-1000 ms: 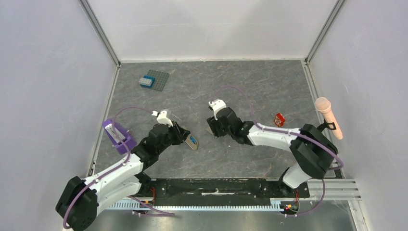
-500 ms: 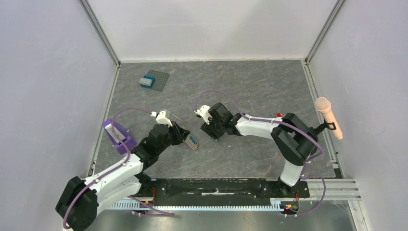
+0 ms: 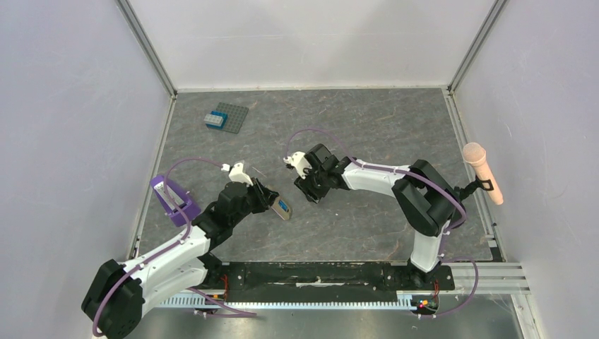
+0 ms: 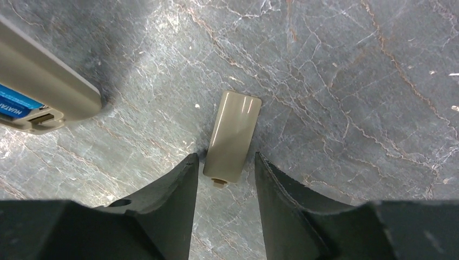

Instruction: Load the batteries into the remote control

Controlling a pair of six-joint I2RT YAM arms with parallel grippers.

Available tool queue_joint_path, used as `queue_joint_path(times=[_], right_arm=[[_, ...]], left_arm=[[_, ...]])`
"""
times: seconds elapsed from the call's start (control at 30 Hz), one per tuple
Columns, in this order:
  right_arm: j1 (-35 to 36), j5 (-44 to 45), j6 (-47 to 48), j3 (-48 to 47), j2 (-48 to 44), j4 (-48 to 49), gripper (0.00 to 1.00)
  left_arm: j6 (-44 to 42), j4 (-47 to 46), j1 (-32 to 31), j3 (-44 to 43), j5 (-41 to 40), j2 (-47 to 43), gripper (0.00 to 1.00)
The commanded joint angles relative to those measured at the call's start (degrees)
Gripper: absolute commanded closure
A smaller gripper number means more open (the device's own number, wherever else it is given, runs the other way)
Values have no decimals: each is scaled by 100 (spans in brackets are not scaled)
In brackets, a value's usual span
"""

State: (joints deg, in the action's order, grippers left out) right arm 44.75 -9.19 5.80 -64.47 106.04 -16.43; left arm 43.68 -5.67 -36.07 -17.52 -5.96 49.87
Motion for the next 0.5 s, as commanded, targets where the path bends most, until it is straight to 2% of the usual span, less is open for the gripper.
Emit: queue_joint_path(times=[0.0,0.13,0.2,0.33,0.47], right_arm=[[-54,119,-100,-4,422,-522,55],[-54,291,-200,14,339,-394,72],[-55,511,-311,236,83,-75,77],[-46,451,-541,777,-744,583,82],[-50,212,-910,1151,-1850,658,83]], left_arm=[[92,147,-14,-68,-125,-116,98],[155,269,-16,-76,-108,-209,98],[214,277,-15,-85,-27,-239,98],[314,12,-14,-120,311,-171,98],[367,-426,-14,-209,812,-4,98]])
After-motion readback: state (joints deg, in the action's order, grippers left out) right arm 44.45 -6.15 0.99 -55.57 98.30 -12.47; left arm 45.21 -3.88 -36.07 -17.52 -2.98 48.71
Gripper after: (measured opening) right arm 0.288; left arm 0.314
